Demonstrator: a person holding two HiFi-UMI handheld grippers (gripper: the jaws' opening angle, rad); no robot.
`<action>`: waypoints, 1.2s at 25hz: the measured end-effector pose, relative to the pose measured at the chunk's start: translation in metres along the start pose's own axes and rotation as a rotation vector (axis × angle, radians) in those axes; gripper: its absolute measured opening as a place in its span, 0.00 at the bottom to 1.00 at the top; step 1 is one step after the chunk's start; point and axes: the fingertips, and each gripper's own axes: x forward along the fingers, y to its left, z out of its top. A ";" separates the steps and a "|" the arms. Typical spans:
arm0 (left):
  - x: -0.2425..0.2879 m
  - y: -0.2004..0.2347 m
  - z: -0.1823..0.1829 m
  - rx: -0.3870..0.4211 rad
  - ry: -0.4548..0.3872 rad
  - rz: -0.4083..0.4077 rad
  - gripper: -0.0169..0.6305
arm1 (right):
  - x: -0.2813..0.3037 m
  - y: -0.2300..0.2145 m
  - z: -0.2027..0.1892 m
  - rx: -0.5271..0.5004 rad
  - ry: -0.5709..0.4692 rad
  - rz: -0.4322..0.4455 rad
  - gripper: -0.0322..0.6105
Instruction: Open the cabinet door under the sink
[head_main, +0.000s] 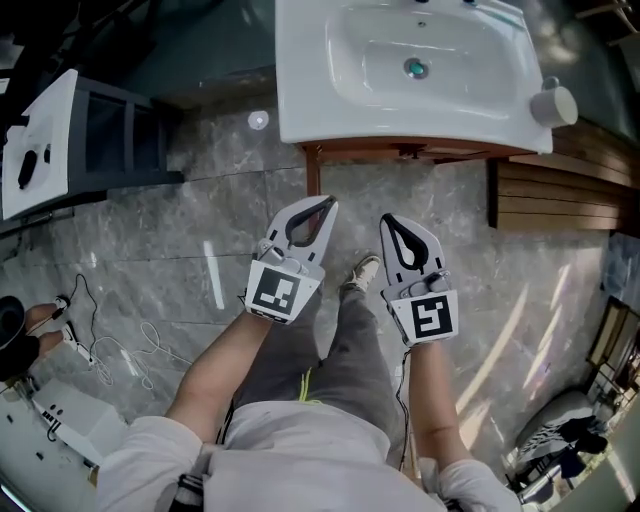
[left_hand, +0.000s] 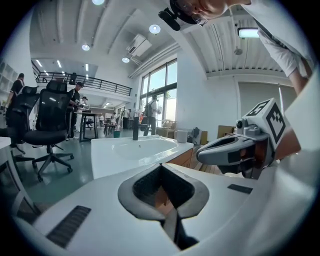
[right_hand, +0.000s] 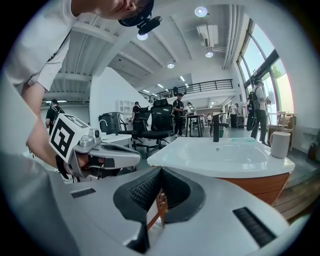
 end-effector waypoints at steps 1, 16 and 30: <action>0.001 -0.005 0.011 0.003 -0.016 -0.009 0.05 | -0.006 -0.005 0.006 0.002 -0.001 -0.012 0.10; -0.008 -0.043 0.142 0.057 -0.104 -0.052 0.05 | -0.093 -0.040 0.116 -0.025 -0.056 -0.107 0.10; -0.040 -0.070 0.267 0.133 -0.269 -0.034 0.05 | -0.165 -0.064 0.207 0.016 -0.188 -0.192 0.10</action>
